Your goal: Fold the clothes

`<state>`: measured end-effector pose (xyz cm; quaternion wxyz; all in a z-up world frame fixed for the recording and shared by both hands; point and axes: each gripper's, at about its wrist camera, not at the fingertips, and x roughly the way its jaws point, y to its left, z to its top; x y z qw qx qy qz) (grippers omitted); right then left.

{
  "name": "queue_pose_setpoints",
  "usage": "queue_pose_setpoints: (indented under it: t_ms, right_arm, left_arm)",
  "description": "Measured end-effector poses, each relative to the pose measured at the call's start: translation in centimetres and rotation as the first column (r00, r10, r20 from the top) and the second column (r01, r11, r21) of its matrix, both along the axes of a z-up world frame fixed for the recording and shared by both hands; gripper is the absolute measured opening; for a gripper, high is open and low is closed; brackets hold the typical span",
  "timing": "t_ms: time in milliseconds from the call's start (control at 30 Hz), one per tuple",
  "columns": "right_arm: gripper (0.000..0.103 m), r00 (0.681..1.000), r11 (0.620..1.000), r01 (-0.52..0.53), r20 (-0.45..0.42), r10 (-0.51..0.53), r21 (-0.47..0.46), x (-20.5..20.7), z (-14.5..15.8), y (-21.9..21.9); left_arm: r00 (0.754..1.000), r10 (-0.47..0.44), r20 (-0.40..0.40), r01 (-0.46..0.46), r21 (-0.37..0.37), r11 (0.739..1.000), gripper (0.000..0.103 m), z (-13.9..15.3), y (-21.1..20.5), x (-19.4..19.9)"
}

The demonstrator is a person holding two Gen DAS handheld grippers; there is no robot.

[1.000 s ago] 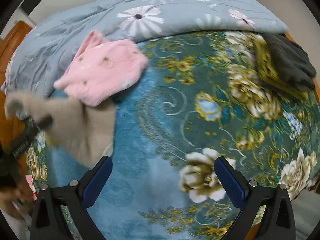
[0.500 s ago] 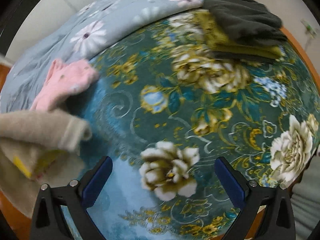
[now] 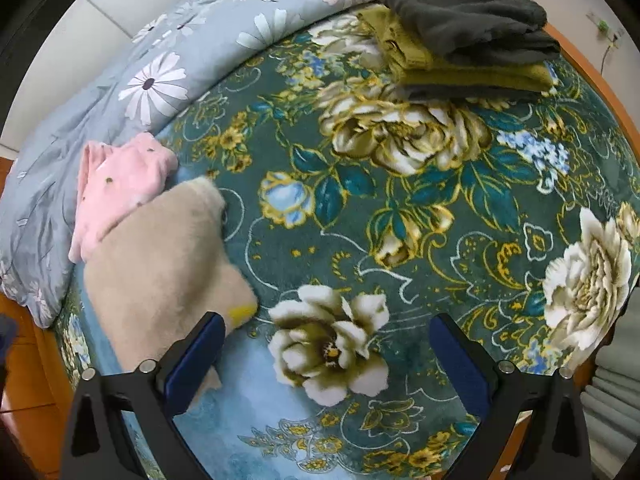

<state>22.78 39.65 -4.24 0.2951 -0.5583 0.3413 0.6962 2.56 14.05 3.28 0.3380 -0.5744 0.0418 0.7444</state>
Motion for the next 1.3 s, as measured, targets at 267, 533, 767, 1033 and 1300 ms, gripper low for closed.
queue_pose_setpoints:
  t_ms: [267, 533, 767, 1033, 1300]
  right_arm:
    - [0.103, 0.996, 0.995, 0.092, 0.009, -0.092, -0.036, 2.3, -1.8, 1.1]
    - [0.103, 0.996, 0.994, 0.084, -0.019, -0.086, -0.073, 2.2, -2.5, 1.1]
    - [0.103, 0.998, 0.995, 0.002, -0.067, -0.009, -0.103, -0.1, -2.8, 0.1]
    - [0.103, 0.977, 0.971, -0.177, -0.144, 0.155, -0.162, -5.2, -3.5, -4.1]
    - [0.103, 0.886, 0.877, -0.458, -0.150, 0.438, -0.147, -12.0, -3.8, -11.4]
  left_arm:
    - [0.918, -0.384, -0.101, 0.331, -0.340, 0.880, 0.073, -6.5, 9.2, 6.6]
    - [0.736, -0.652, -0.184, 0.358, -0.712, 0.604, 0.039, -12.5, 10.5, 9.3]
    - [0.971, -0.193, -0.144, 0.089, -0.529, 0.844, 0.015, -8.7, 2.9, 1.4]
    - [0.883, 0.469, -0.017, -0.449, -0.321, 0.834, 0.015, -7.3, -14.8, -5.7]
    - [0.642, 0.756, 0.132, -0.697, -0.309, 0.646, 0.015, -11.6, -25.9, -8.4]
